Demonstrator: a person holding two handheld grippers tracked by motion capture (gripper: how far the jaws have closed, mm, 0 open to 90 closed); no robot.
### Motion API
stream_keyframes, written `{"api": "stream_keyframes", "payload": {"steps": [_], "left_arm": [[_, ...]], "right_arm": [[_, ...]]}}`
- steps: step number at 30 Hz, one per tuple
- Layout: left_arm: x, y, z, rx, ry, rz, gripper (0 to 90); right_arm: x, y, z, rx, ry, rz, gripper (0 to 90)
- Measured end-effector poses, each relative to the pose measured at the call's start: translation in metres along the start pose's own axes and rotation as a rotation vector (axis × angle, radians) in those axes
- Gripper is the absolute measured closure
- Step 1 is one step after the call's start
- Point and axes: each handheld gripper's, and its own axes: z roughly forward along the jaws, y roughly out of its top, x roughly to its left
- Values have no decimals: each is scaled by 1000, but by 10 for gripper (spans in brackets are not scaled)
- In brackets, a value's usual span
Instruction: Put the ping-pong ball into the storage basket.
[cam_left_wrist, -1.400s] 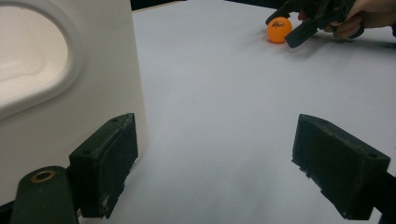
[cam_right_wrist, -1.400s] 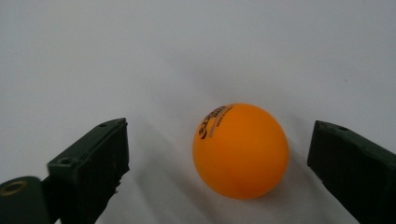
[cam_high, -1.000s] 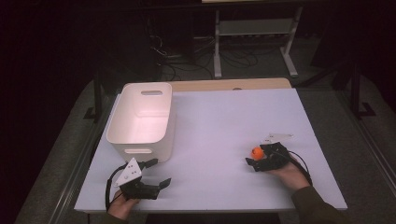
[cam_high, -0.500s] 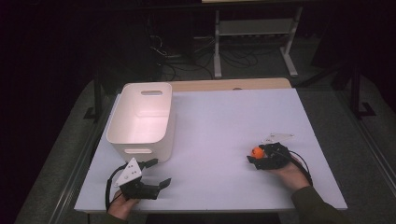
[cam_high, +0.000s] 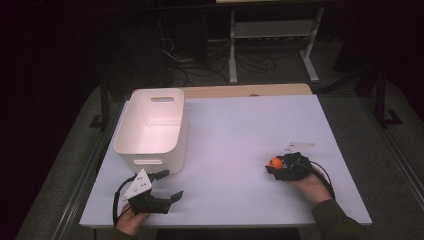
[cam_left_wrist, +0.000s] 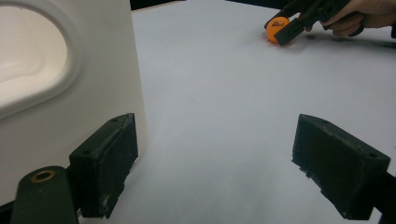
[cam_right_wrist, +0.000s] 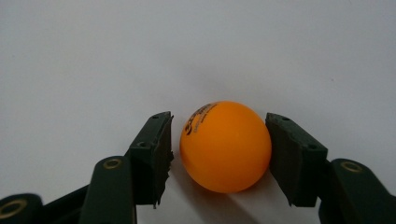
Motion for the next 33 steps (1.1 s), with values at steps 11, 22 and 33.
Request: {"api": "stream_keyframes", "payload": {"steps": [11,22,33], "left_arm": [[0,0,0,0,1,1,141],[0,0,0,1,0,4,141],[0,0,0,4,-1,7,141]], "right_arm": [[-1,0,-1,1,9,4,487],[-1,1,-2,-10,17,15,489],[0,3,-4,-16,25,14,490]]}}
